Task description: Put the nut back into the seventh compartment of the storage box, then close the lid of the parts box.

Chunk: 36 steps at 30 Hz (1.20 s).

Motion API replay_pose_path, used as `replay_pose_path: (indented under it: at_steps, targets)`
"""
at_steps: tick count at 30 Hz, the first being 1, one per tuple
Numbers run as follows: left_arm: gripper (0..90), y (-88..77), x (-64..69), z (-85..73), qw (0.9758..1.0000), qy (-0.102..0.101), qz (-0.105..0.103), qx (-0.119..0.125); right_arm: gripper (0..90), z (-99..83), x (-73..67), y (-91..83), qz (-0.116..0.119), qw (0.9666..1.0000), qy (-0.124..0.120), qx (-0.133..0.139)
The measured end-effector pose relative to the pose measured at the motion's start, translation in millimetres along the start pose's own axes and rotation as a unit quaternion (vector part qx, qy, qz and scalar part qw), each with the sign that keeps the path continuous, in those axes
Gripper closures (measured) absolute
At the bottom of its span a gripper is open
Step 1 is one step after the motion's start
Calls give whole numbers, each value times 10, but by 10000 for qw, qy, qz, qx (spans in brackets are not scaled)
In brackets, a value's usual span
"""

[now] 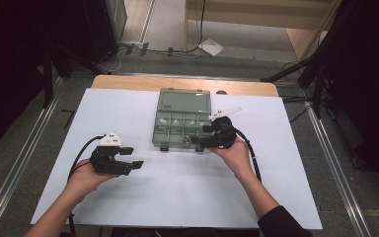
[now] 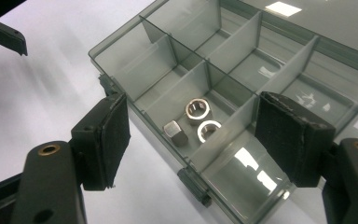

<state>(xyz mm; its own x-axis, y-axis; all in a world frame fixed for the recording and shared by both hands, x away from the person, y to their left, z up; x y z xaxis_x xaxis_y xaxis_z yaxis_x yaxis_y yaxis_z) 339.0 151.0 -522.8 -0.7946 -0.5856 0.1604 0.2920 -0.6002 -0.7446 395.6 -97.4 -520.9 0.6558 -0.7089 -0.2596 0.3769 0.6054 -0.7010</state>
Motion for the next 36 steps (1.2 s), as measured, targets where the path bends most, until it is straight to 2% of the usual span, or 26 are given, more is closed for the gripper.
replay_pose_path:
  at_steps: [6, 12, 16, 25, 36]
  targets:
    - [339, 40, -46, 79, 9996, -284, -49, 20, 271, -5, 57, -42, -24, 10000, 83, 12]
    - [339, 71, -111, 205, 9990, -440, -15, 101, 267, 0, 110, -80, -74, 9999, 99, 75]
    - [340, 99, -144, 285, 9989, -457, 50, 123, 263, 2, 136, -91, -127, 9997, 163, 93]
    - [340, 147, -245, 453, 9975, -664, 94, 216, 267, 27, 208, -119, -158, 9994, 262, 146]
    - [340, 264, -381, 668, 9964, -815, 142, 159, 273, 36, 309, -115, -220, 9988, 404, 142]
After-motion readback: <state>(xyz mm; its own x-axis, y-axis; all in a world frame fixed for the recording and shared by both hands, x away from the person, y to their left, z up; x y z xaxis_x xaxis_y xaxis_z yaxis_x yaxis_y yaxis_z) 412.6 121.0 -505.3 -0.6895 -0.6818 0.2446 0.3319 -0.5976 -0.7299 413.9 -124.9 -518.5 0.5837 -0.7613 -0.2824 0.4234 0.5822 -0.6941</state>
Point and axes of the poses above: each handheld gripper's, and its own axes: y roughly forward along the jaws, z roughly out of its top, x roughly to its right, the point moved 9 cm from there along y, roughly forward along the jaws, and after that the axes turned 4 degrees about -x, right-handed, at the moved point
